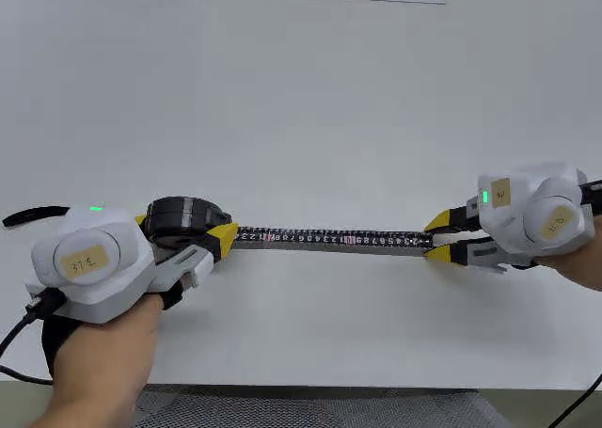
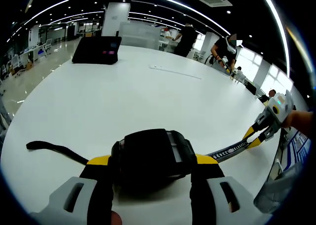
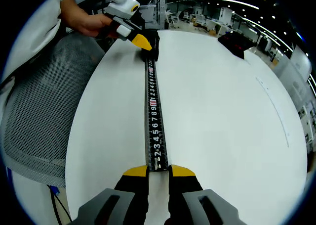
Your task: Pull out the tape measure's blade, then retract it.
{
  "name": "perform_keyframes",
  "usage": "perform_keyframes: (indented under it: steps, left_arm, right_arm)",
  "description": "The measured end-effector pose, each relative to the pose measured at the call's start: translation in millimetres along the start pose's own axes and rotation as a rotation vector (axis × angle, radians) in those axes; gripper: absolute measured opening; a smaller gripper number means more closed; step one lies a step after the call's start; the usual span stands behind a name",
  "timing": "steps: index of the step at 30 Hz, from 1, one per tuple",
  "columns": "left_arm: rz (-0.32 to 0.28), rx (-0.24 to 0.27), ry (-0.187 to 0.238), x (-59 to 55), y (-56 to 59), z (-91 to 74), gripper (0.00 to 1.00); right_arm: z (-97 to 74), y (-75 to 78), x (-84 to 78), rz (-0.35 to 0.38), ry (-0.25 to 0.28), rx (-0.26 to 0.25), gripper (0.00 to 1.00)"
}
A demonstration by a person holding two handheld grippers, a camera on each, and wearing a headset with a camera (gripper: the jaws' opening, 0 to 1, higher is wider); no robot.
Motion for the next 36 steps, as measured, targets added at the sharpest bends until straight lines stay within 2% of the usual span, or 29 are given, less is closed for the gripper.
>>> perform_keyframes:
  steps: [10,36]
  left_arm:
    - [-0.009,-0.002,-0.005,0.8,-0.5,1.5,0.58]
    - [-0.029,-0.007,0.003,0.6,-1.8,1.3,0.59]
  right_arm:
    - [1.1,1.7,2.6,0.008,0.005,-0.001,0.11]
    - [22.9,7.1,25.1,-0.005,0.055,0.029,0.11]
Point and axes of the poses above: the centre of the closed fingertips' face, and the gripper's own axes: z roughly forward along the fingers, y roughly to its right, x roughly out of its top, the point moved 5 cm from there along -z, roughly backward along the fingers, and after that the axes turned 12 degrees about y, right-handed, at the moved point
